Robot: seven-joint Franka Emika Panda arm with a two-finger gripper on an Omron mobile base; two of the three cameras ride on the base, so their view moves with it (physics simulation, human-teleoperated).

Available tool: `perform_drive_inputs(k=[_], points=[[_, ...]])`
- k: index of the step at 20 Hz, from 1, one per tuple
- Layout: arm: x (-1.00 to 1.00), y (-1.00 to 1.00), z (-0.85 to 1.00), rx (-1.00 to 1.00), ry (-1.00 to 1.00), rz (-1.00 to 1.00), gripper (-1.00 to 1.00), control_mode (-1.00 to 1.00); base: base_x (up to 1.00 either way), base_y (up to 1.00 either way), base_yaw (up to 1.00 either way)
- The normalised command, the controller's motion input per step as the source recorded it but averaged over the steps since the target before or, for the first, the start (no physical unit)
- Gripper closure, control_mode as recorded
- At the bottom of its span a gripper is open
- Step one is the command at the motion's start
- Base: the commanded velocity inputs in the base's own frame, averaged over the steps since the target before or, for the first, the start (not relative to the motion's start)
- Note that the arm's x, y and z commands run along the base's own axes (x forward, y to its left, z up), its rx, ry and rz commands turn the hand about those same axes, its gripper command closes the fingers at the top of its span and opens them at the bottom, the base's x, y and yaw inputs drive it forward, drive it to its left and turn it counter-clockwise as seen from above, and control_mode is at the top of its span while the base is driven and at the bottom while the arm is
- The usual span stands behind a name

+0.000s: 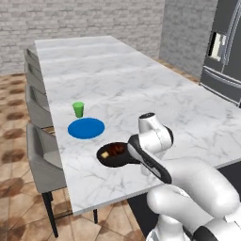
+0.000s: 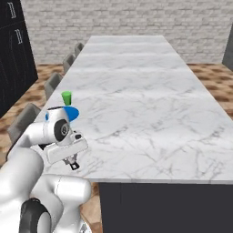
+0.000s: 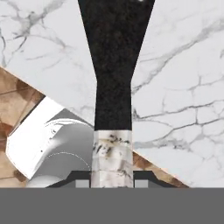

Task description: Pick up the pan with the steak in it and place it on the dining table. Then place the steak on the plate.

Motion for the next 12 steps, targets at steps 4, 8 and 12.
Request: perform_drive_inputs(k=[4, 8, 12], points=[[0.50, 0.21, -0.40, 0.00, 0.11, 0.00, 1.00, -1.00, 0.00, 0.00, 0.00], [0.58, 0.26, -0.42, 0.00, 0.11, 0.00, 1.00, -1.00, 0.00, 0.00, 0.00], [0.67, 0.32, -0.43, -0.02, 0.08, 0.00, 1.00, -1.00, 0.00, 0.00, 0.00]])
